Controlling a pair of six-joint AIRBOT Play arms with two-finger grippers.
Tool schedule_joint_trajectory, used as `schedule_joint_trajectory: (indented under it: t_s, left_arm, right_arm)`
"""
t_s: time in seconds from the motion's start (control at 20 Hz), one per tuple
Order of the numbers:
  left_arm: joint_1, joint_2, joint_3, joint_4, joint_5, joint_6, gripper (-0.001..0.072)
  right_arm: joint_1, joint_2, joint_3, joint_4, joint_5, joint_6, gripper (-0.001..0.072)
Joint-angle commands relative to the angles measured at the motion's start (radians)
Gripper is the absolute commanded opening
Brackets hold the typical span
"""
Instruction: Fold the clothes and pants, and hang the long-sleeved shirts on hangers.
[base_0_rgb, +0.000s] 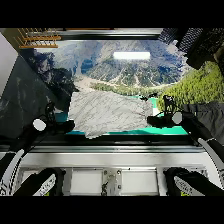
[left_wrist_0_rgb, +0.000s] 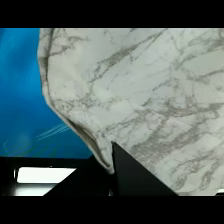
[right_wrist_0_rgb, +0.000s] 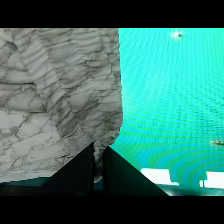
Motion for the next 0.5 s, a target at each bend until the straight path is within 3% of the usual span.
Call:
schedule_joint_trajectory:
  t_s: [0.0, 0.05, 0.1, 0.3, 0.45]
  left_arm:
    - [-0.001, 0.001, -0.024, -0.006, 0.018, -0.001, 0.0125]
    - [0.0, 0.001, -0.01, -0.005, 0.001, -0.001, 0.0433]
    - [0.007, 0.002, 0.033, -0.002, -0.049, 0.0, 0.054]
    - [0.061, 0.077, 0.177, 0.005, -0.208, 0.01, 0.054]
    - [0.072, 0.179, 0.202, -0.003, -0.215, 0.008, 0.0539]
  right_arm:
    - [0.001, 0.001, -0.014, 0.085, -0.037, 0.0, 0.0074]
    - [-0.001, 0.008, -0.01, 0.106, -0.032, -0.002, 0.0288]
    - [-0.007, 0.034, 0.005, 0.114, 0.0, -0.01, 0.0605]
    - [-0.14, 0.164, 0.076, 0.115, 0.206, -0.113, 0.0632]
    - [-0.315, 0.172, 0.089, 0.179, 0.286, -0.245, 0.0659]
